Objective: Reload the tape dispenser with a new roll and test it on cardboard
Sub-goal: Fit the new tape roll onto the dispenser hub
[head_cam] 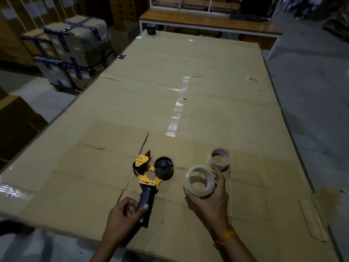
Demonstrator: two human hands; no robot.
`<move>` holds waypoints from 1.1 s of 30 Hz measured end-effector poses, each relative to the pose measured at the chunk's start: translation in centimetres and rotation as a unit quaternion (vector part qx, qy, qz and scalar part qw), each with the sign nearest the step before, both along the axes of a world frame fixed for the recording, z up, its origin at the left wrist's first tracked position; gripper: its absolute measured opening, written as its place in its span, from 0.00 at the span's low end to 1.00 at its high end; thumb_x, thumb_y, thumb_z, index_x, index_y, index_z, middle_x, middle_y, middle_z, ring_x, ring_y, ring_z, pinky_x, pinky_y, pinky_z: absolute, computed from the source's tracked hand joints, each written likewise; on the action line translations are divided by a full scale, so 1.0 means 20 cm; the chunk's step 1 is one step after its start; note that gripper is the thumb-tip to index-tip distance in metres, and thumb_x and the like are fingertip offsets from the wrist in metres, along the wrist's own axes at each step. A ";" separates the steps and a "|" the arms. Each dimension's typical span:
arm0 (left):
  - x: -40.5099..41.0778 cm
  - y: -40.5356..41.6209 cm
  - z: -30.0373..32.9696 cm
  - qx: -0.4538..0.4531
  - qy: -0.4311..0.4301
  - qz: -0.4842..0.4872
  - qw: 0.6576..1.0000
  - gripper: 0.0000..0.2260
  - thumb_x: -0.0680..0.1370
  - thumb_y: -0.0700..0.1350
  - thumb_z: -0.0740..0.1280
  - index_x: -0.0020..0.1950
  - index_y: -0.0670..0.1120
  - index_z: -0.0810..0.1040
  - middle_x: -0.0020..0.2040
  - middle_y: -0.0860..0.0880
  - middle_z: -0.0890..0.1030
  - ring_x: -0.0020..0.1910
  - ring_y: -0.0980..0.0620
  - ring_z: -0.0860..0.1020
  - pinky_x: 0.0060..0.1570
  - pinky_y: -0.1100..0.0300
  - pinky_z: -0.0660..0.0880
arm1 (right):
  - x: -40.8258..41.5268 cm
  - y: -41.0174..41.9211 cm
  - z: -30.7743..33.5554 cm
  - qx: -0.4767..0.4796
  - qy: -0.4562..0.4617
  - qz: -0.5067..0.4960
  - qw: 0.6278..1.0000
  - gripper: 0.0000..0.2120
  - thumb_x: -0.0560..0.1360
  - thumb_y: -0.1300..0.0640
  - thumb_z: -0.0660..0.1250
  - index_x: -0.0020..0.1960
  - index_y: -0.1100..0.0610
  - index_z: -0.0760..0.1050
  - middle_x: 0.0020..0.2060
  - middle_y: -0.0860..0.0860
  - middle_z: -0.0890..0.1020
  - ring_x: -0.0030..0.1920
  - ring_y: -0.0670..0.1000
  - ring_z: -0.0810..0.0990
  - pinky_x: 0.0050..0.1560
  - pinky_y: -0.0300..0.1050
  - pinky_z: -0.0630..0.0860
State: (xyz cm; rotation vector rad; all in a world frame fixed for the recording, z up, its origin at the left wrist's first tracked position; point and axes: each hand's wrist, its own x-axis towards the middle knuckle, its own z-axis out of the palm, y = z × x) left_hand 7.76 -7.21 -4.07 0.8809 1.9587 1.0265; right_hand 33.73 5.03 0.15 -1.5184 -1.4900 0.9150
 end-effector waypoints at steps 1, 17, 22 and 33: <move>0.00 0.00 0.00 0.004 0.002 0.003 1.000 0.13 0.74 0.47 0.82 0.42 0.43 0.80 0.33 0.38 0.79 0.29 0.54 0.73 0.34 0.62 0.68 | -0.01 0.00 0.03 0.006 0.005 0.015 1.000 0.56 0.59 0.46 0.87 0.78 0.37 0.59 0.66 0.38 0.77 0.66 0.45 0.79 0.63 0.51 0.81; -0.17 0.05 -0.08 0.060 -0.136 0.012 0.989 0.20 0.73 0.42 0.82 0.30 0.44 0.73 0.25 0.47 0.70 0.29 0.55 0.66 0.28 0.64 0.61 | -0.51 0.12 0.20 0.043 0.026 0.085 0.995 0.53 0.63 0.51 0.87 0.80 0.46 0.60 0.70 0.38 0.75 0.72 0.41 0.73 0.70 0.38 0.74; -0.30 0.13 -0.03 0.095 -0.160 -0.032 0.982 0.24 0.66 0.57 0.79 0.34 0.38 0.74 0.26 0.50 0.67 0.28 0.57 0.65 0.28 0.65 0.61 | -0.63 0.15 0.10 0.015 0.003 0.074 0.997 0.54 0.62 0.48 0.87 0.79 0.42 0.60 0.70 0.41 0.76 0.70 0.42 0.76 0.67 0.40 0.77; -0.40 0.19 -0.07 0.076 -0.172 -0.081 0.979 0.23 0.67 0.62 0.80 0.35 0.44 0.77 0.29 0.50 0.70 0.31 0.54 0.67 0.34 0.60 0.63 | -0.65 0.20 0.01 0.014 -0.047 0.081 0.995 0.49 0.61 0.48 0.86 0.77 0.44 0.67 0.68 0.41 0.76 0.68 0.40 0.76 0.66 0.41 0.79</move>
